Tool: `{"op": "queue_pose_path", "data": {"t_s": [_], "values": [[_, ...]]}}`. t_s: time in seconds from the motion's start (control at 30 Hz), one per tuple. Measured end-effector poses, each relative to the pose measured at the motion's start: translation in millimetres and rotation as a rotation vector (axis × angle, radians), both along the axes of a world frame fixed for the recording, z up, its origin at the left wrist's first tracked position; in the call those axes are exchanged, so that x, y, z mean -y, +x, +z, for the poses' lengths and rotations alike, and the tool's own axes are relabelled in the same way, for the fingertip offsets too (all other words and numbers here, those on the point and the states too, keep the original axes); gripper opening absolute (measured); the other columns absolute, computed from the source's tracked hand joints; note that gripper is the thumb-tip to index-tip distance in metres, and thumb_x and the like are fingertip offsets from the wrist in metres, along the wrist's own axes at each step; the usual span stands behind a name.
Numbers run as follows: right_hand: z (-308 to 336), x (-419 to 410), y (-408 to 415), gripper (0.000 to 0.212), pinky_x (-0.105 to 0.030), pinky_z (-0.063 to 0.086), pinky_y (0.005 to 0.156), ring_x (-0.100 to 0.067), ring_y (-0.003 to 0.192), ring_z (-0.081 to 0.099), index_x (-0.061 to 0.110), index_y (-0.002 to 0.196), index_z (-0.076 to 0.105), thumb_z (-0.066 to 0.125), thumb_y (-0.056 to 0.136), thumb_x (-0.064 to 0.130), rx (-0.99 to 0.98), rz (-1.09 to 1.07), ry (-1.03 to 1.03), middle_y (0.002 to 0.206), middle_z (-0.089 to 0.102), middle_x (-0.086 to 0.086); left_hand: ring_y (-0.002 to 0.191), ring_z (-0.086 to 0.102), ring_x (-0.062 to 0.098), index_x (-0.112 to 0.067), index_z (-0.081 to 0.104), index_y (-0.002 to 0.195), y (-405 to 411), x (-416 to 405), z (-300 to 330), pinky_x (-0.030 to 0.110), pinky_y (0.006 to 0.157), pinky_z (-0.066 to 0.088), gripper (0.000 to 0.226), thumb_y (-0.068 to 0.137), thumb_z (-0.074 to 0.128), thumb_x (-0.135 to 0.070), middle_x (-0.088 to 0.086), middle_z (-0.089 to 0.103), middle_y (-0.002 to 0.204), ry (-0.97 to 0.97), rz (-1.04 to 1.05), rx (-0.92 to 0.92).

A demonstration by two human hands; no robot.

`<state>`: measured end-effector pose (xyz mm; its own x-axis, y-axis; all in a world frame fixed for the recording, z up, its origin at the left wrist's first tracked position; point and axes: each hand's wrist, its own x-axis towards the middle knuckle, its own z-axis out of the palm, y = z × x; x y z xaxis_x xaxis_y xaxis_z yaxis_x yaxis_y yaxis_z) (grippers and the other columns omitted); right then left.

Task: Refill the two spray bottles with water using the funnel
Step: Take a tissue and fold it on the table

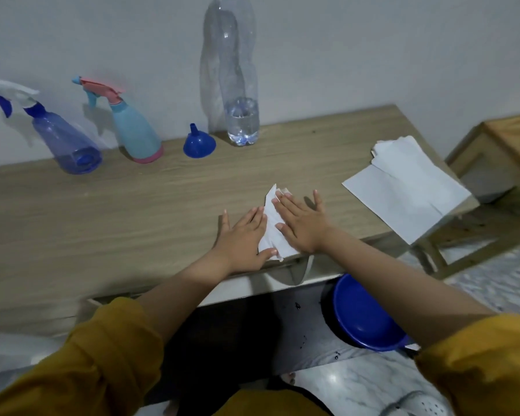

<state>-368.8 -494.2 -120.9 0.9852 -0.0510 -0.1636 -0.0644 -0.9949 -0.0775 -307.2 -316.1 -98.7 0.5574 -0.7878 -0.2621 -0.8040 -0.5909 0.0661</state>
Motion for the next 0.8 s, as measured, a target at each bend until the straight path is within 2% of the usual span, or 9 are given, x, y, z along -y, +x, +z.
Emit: {"op": "queue_pose_path", "data": {"t_s": [0.1, 0.2, 0.3, 0.4, 0.47, 0.57, 0.67, 0.73, 0.8], "values": [[2.2, 6.3, -17.2, 0.08, -0.056, -0.02, 0.11, -0.008, 0.148, -0.006, 0.022, 0.153, -0.001, -0.012, 0.082, 0.057, -0.011, -0.042, 0.006, 0.161, -0.009, 0.005, 0.145, -0.008, 0.009, -0.013, 0.007, 0.15, -7.4, 10.7, 0.4, 0.066, 0.106, -0.009, 0.08, 0.09, 0.031, -0.06, -0.001, -0.005, 0.159, 0.005, -0.041, -0.011], [7.2, 9.0, -34.4, 0.059, -0.057, -0.018, 0.111, -0.008, 0.148, -0.005, 0.023, 0.153, 0.0, 0.01, 0.1, 0.047, -0.042, -0.112, 0.019, 0.161, -0.009, 0.007, 0.145, -0.007, 0.009, -0.013, 0.008, 0.15, -14.9, 20.3, 1.0, 0.066, 0.106, -0.007, 0.075, 0.092, 0.031, -0.056, -0.002, -0.004, 0.159, 0.008, -0.09, -0.019], [9.2, 8.3, -52.5, 0.055, -0.059, -0.013, 0.112, -0.008, 0.149, -0.002, 0.024, 0.153, 0.007, 0.018, 0.102, 0.04, -0.028, -0.169, 0.049, 0.162, -0.002, 0.007, 0.145, -0.004, 0.008, -0.014, 0.012, 0.15, -22.4, 28.0, 0.9, 0.066, 0.107, -0.004, 0.066, 0.096, 0.029, -0.048, -0.002, 0.0, 0.159, -0.005, -0.135, -0.01], [11.8, 4.4, -68.8, 0.048, -0.059, -0.004, 0.114, -0.01, 0.148, 0.012, 0.023, 0.149, 0.027, 0.027, 0.102, 0.032, 0.03, -0.232, 0.122, 0.16, 0.017, 0.006, 0.145, 0.0, 0.009, -0.015, 0.017, 0.149, -30.1, 34.0, 2.5, 0.066, 0.107, -0.003, 0.057, 0.099, 0.029, -0.039, -0.003, 0.005, 0.159, -0.03, -0.165, -0.025], [16.9, 1.3, -78.6, 0.039, -0.055, 0.001, 0.115, -0.016, 0.142, 0.032, 0.021, 0.137, 0.047, 0.037, 0.1, 0.027, 0.081, -0.305, 0.181, 0.153, 0.036, 0.002, 0.145, 0.005, 0.01, -0.017, 0.022, 0.148, -36.8, 37.5, 5.0, 0.066, 0.107, -0.001, 0.053, 0.099, 0.031, -0.035, -0.003, 0.011, 0.159, -0.065, -0.194, -0.023], [25.4, -3.8, -99.0, 0.026, -0.046, 0.014, 0.113, -0.027, 0.112, 0.06, 0.016, 0.112, 0.065, 0.047, 0.096, 0.023, 0.205, -0.451, 0.251, 0.121, 0.067, -0.003, 0.143, 0.017, 0.013, -0.021, 0.033, 0.144, -48.7, 42.6, 10.5, 0.063, 0.109, 0.003, 0.048, 0.097, 0.037, -0.029, -0.004, 0.023, 0.155, -0.169, -0.216, -0.039], [30.6, -9.8, -123.0, 0.02, -0.046, 0.026, 0.105, -0.027, 0.101, 0.064, 0.012, 0.102, 0.071, 0.054, 0.092, 0.018, 0.349, -0.556, 0.304, 0.104, 0.072, -0.005, 0.131, 0.039, 0.022, -0.023, 0.051, 0.13, -61.1, 47.5, 15.4, 0.051, 0.108, 0.022, 0.038, 0.093, 0.046, -0.029, -0.003, 0.045, 0.143, -0.346, -0.229, -0.068], [34.8, -12.6, -139.1, 0.018, -0.049, 0.036, 0.105, -0.024, 0.099, 0.064, 0.011, 0.102, 0.072, 0.059, 0.09, 0.014, 0.484, -0.651, 0.388, 0.103, 0.071, -0.005, 0.112, 0.053, 0.029, -0.024, 0.059, 0.122, -71.9, 52.8, 19.4, 0.041, 0.094, 0.036, 0.033, 0.089, 0.052, -0.027, -0.001, 0.06, 0.125, -0.493, -0.232, -0.11], [39.7, -14.0, -156.0, 0.018, -0.035, 0.046, 0.092, -0.022, 0.093, 0.064, 0.009, 0.102, 0.073, 0.062, 0.088, 0.01, 0.592, -0.709, 0.448, 0.099, 0.069, -0.006, 0.103, 0.057, 0.032, -0.021, 0.058, 0.123, -85.9, 61.0, 24.1, 0.04, 0.087, 0.041, 0.036, 0.087, 0.056, -0.022, 0.003, 0.065, 0.115, -0.603, -0.229, -0.203]]}}
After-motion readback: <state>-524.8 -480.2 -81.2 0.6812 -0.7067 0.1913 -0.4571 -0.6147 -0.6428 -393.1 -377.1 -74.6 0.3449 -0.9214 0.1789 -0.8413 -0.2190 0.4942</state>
